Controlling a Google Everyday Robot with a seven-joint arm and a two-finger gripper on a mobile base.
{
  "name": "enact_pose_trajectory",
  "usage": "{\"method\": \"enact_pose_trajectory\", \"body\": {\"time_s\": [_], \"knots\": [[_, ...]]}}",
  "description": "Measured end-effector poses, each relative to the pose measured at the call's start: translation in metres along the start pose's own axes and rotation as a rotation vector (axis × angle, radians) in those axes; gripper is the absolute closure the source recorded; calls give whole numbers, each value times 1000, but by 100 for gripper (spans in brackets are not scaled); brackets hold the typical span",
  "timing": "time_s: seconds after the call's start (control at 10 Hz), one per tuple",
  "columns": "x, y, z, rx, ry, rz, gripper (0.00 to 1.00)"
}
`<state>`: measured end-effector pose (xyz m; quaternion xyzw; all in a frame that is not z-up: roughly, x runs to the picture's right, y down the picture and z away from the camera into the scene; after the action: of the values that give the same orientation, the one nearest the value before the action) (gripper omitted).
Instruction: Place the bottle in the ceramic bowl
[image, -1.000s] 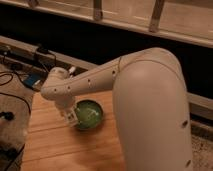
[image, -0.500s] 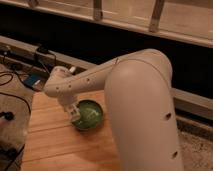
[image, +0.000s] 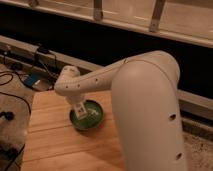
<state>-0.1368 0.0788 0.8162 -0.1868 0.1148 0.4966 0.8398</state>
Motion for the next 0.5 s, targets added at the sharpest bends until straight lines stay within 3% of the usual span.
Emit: {"method": "enact_pose_trajectory", "body": {"time_s": [0.2, 0.5], "knots": [[0, -3, 0, 1, 0, 4, 95], [1, -3, 0, 1, 1, 5, 63]]}}
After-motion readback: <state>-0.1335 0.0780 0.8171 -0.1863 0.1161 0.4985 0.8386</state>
